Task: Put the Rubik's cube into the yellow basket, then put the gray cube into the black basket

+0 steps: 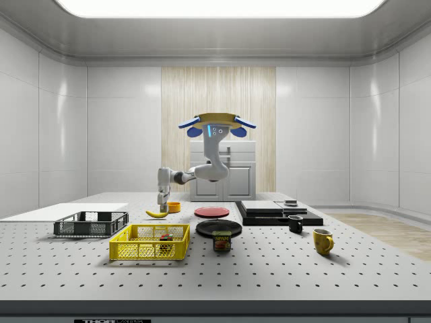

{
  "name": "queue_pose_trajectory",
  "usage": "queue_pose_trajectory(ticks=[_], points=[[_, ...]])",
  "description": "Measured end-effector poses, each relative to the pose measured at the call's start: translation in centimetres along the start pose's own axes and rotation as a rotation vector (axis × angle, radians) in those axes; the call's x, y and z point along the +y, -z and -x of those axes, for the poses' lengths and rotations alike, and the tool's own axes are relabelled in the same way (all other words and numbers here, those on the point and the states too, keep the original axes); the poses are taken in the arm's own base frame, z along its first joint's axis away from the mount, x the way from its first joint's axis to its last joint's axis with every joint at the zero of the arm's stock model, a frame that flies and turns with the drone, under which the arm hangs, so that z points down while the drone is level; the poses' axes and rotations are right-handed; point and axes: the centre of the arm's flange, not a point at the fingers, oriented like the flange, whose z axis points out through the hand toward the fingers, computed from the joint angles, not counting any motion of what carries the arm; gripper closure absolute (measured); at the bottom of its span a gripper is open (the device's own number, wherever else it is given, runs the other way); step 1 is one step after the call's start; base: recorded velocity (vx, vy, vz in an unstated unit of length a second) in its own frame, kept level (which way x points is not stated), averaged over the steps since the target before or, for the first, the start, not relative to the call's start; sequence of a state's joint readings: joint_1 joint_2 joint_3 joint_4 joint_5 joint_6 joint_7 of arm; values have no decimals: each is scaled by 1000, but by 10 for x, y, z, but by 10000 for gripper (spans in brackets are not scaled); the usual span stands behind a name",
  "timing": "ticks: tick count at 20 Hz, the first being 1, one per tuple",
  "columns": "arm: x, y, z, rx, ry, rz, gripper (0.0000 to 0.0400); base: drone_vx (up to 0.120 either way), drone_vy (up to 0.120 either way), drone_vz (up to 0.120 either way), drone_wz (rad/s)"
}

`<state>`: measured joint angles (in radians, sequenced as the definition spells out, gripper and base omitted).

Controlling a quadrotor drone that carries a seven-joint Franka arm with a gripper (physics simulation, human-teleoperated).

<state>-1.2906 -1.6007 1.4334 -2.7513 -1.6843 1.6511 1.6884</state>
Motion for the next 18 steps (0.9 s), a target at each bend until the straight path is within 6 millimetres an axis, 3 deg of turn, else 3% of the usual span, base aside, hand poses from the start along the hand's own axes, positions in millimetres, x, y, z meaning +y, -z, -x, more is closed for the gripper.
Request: queue_pose_trajectory(ticks=[4, 11, 15, 18], points=[[0, 1, 0, 0, 0, 0, 150, 0, 10, 70, 0], [0, 2, 0, 0, 0, 0, 150, 0, 120, 0, 0], [0, 2, 0, 0, 0, 0, 150, 110, 120, 0, 0], [0, 2, 0, 0, 0, 0, 150, 120, 13, 0, 0]])
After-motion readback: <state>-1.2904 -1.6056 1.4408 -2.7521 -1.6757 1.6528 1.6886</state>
